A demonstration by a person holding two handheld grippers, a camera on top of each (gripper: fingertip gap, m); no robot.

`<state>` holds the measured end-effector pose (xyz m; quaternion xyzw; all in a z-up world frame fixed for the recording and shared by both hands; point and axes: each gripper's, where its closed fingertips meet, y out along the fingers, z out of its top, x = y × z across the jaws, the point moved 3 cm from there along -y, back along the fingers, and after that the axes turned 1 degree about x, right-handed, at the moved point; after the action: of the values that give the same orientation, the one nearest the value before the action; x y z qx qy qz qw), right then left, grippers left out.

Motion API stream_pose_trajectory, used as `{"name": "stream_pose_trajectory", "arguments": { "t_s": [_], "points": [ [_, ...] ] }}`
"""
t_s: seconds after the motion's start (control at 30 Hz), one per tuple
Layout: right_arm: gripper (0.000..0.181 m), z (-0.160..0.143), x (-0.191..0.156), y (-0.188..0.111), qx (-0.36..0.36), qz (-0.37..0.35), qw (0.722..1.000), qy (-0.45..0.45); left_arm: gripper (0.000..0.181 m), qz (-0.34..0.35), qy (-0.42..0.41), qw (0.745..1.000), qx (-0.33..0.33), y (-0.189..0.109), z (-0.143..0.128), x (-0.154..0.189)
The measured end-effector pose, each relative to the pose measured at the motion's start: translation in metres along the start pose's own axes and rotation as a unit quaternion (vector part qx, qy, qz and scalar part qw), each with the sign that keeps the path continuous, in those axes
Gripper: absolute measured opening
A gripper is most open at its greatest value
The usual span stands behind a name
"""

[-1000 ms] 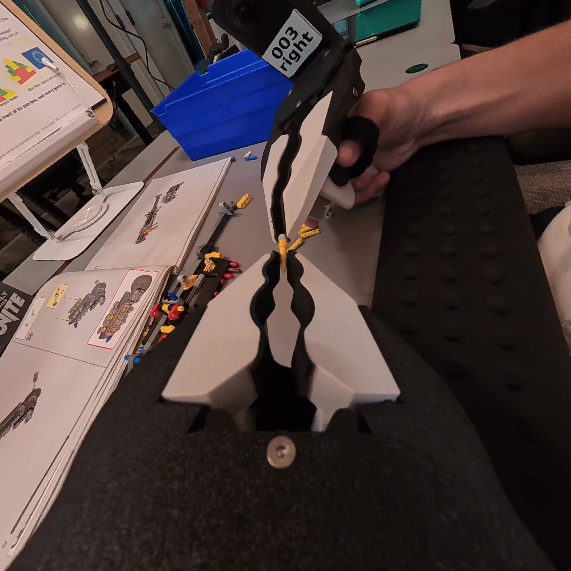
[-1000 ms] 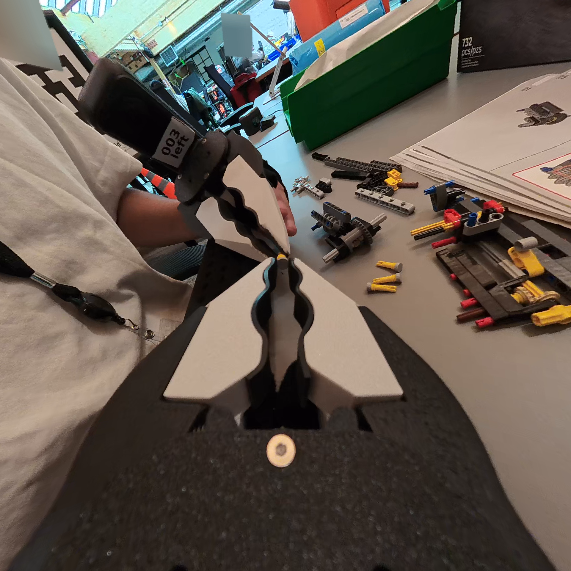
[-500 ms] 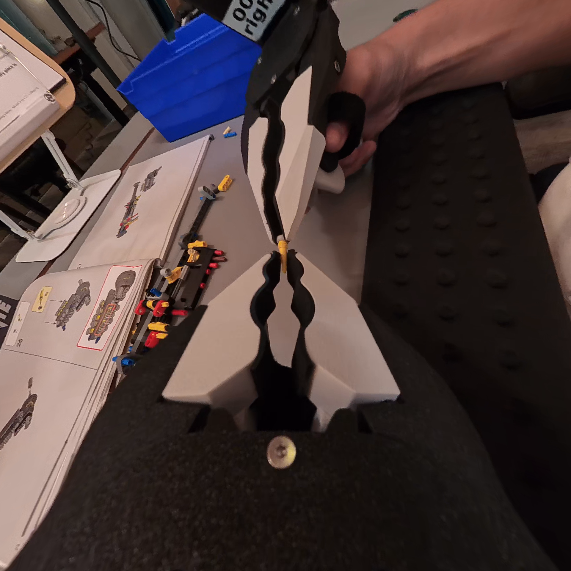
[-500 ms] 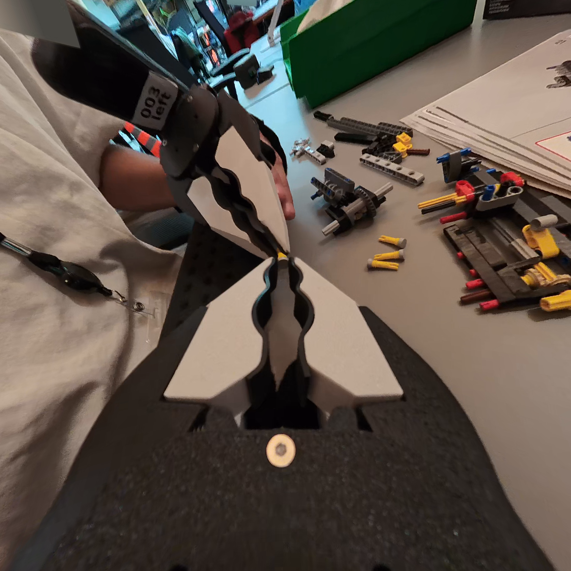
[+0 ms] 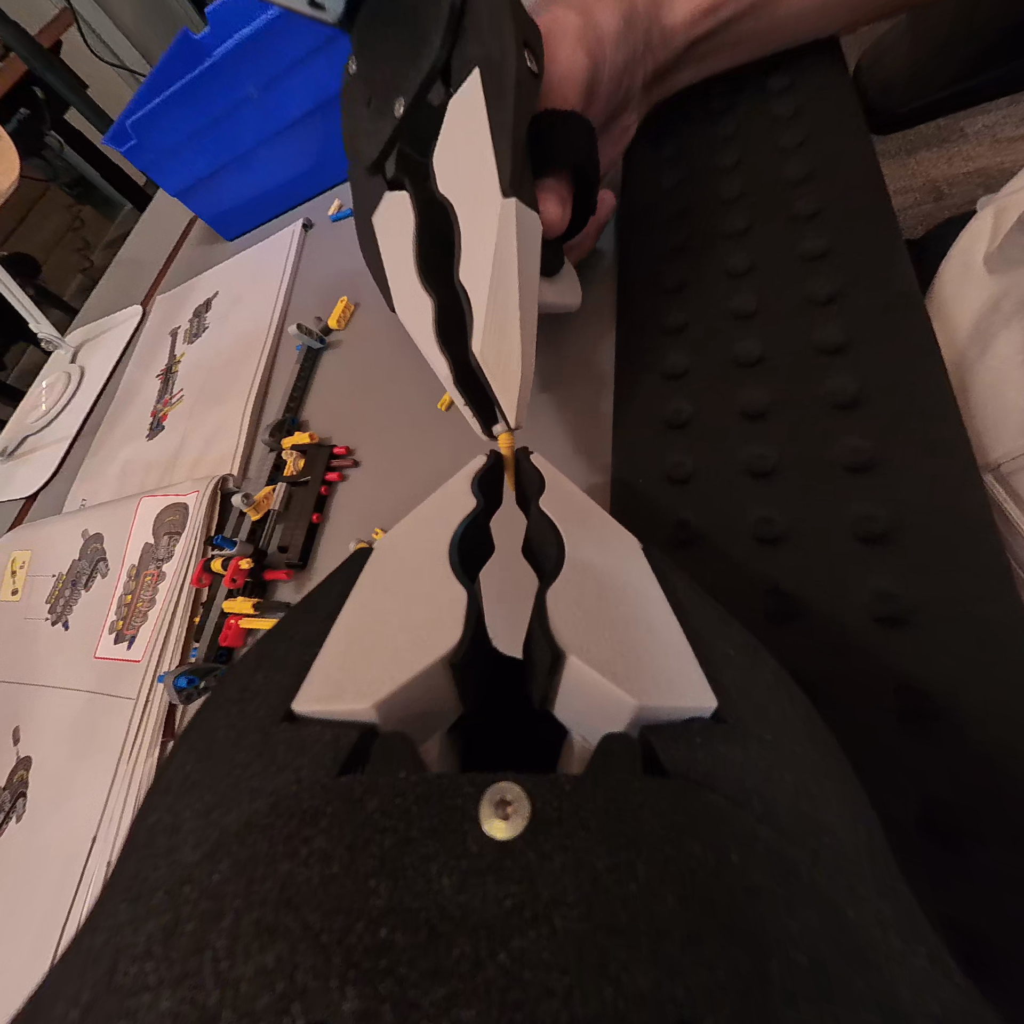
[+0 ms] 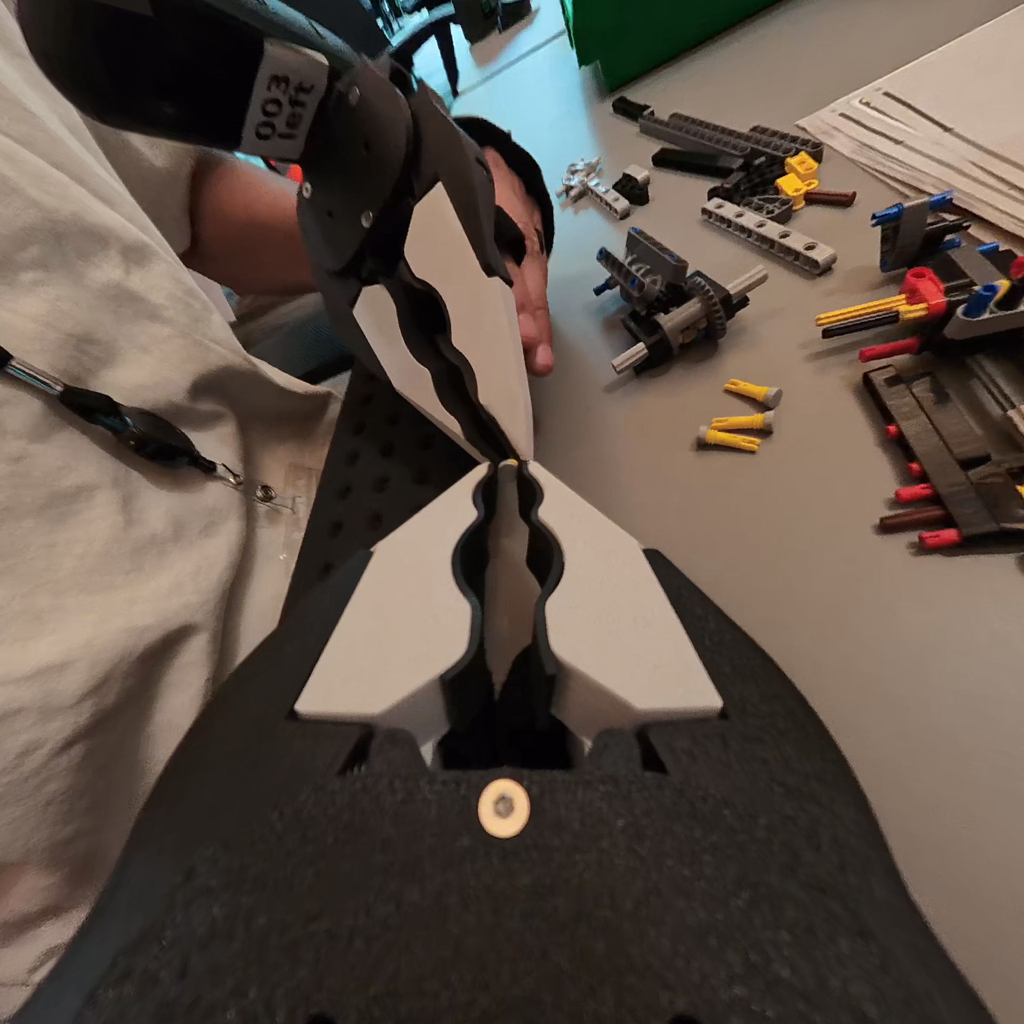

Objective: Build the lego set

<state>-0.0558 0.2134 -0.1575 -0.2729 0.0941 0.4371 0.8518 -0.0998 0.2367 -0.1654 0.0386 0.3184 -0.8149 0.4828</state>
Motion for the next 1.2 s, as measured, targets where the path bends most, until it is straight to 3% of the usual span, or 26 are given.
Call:
{"name": "stream_pose_trajectory", "arguments": {
  "t_s": [0.2,0.6,0.97,1.2],
  "points": [
    [0.006,-0.003,0.003,0.002,-0.056,-0.053,0.996,-0.038,0.004,0.001,0.001,1.0,-0.022,0.004,-0.005,0.0],
    [0.007,-0.002,0.007,0.006,-0.076,-0.132,0.983,-0.103,0.004,0.002,-0.026,0.999,-0.042,0.006,-0.011,-0.004],
    [0.007,-0.005,0.01,0.009,-0.111,-0.18,0.968,-0.135,0.004,0.022,0.006,0.997,-0.07,0.009,-0.016,-0.003],
    [0.007,-0.007,0.009,0.01,-0.113,-0.169,0.97,-0.131,0.004,0.027,0.033,0.996,-0.079,0.011,-0.016,-0.001]
  ]
}}
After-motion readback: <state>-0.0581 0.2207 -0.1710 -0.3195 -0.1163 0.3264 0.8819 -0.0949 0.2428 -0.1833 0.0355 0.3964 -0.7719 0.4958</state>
